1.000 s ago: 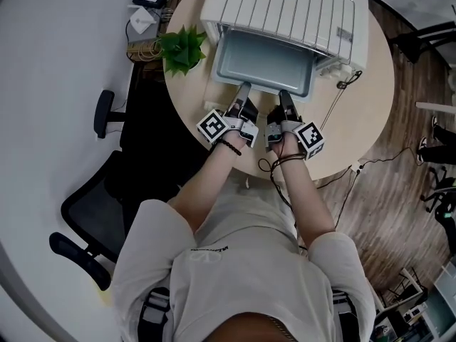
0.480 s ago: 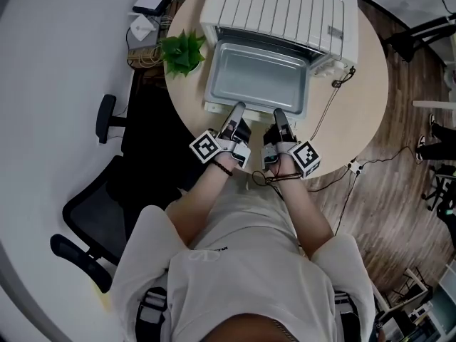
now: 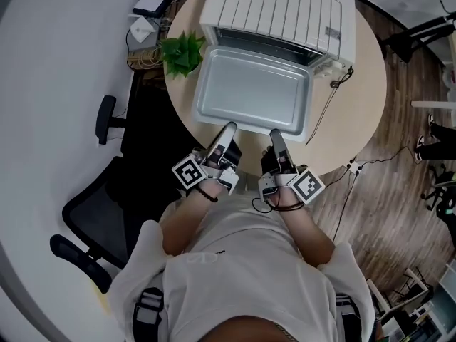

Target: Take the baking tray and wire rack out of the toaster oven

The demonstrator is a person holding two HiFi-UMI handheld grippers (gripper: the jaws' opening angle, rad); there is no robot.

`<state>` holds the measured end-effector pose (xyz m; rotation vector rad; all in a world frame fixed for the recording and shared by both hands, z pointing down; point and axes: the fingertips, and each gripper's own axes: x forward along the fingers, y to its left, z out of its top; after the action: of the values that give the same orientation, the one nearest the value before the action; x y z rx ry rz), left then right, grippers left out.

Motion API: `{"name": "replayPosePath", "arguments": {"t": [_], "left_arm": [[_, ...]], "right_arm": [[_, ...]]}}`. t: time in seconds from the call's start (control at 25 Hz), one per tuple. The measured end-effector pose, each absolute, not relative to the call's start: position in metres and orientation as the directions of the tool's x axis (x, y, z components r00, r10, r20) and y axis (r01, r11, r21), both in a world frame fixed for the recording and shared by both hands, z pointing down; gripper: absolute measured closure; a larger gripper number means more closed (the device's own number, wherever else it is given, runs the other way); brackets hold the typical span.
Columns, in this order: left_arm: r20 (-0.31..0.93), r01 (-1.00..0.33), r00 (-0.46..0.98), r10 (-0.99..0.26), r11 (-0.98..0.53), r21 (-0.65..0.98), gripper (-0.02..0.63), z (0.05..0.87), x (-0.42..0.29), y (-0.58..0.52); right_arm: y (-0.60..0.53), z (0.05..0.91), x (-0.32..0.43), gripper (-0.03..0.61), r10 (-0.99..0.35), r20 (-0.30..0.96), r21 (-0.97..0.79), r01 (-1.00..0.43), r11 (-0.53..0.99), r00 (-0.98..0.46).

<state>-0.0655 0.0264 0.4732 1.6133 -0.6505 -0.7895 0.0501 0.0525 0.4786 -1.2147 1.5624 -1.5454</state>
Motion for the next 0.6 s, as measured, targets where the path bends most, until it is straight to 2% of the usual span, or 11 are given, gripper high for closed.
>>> {"name": "replayPosePath", "arguments": {"t": [0.28,0.6], "left_arm": [[-0.214,0.022,0.634,-0.743,-0.26,0.965,0.606,0.424,-0.064,0.041],[-0.296,0.051,0.626,-0.722,-0.34,0.939,0.606,0.391,-0.06,0.024]], "right_arm": [[0.063,0.428,0.055,0.54,-0.906,0.105,-0.961,-0.275,0.013,-0.411],[0.045,0.388,0.061,0.541,-0.912,0.018,-0.945,-0.305,0.118,-0.409]]}}
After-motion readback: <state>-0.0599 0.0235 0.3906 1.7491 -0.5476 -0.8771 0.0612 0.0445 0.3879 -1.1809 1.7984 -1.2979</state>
